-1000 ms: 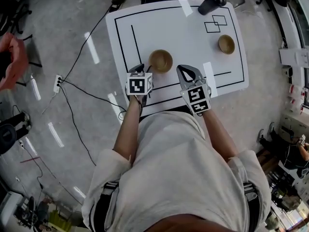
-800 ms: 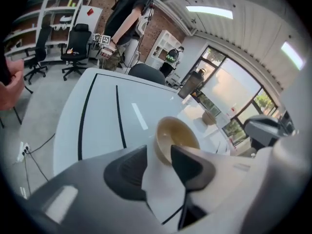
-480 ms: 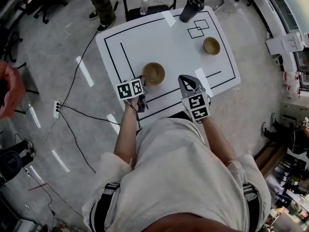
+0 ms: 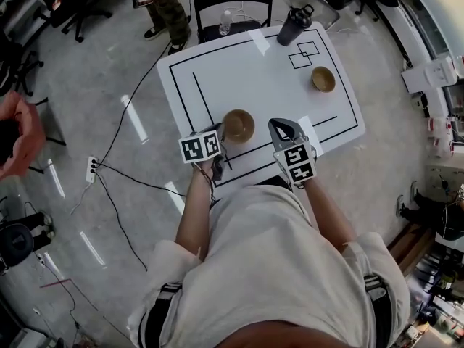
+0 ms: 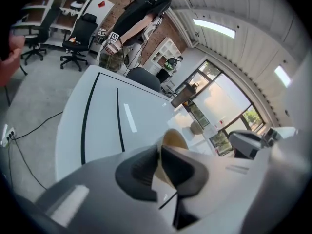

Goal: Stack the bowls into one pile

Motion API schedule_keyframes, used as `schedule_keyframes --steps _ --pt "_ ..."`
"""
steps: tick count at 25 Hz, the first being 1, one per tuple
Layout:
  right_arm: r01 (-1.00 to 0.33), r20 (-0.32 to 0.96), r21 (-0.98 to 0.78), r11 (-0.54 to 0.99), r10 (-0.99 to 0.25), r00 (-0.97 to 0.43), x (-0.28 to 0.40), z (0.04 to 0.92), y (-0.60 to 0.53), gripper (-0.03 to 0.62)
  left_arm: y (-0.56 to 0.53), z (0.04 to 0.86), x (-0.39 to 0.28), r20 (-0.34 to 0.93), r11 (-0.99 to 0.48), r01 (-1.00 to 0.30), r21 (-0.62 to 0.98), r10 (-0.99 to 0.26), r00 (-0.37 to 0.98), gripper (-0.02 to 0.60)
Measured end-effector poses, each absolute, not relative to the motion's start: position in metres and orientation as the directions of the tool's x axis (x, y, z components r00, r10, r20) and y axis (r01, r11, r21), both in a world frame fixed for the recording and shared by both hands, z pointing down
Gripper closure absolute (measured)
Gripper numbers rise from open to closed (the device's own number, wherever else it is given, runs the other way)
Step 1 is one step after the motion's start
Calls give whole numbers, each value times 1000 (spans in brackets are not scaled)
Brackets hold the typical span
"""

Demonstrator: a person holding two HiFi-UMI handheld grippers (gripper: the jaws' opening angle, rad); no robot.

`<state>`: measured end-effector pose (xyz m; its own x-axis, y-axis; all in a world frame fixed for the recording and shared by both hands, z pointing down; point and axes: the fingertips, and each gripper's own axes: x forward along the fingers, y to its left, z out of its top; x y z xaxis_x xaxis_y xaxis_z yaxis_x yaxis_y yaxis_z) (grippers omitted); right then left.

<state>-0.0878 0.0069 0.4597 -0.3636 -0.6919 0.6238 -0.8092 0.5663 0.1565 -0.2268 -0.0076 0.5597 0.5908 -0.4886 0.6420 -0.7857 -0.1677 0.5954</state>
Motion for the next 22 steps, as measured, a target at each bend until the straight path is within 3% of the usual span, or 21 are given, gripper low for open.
schedule_keyframes --steps 11,22 --pt "-783 591 151 604 -690 -419 -128 449 19 595 18 510 -274 547 -97 -759 644 -636 545 555" --pt "-735 569 128 666 -656 -496 -91 457 -6 595 4 498 -249 555 -38 -791 610 -693 461 555"
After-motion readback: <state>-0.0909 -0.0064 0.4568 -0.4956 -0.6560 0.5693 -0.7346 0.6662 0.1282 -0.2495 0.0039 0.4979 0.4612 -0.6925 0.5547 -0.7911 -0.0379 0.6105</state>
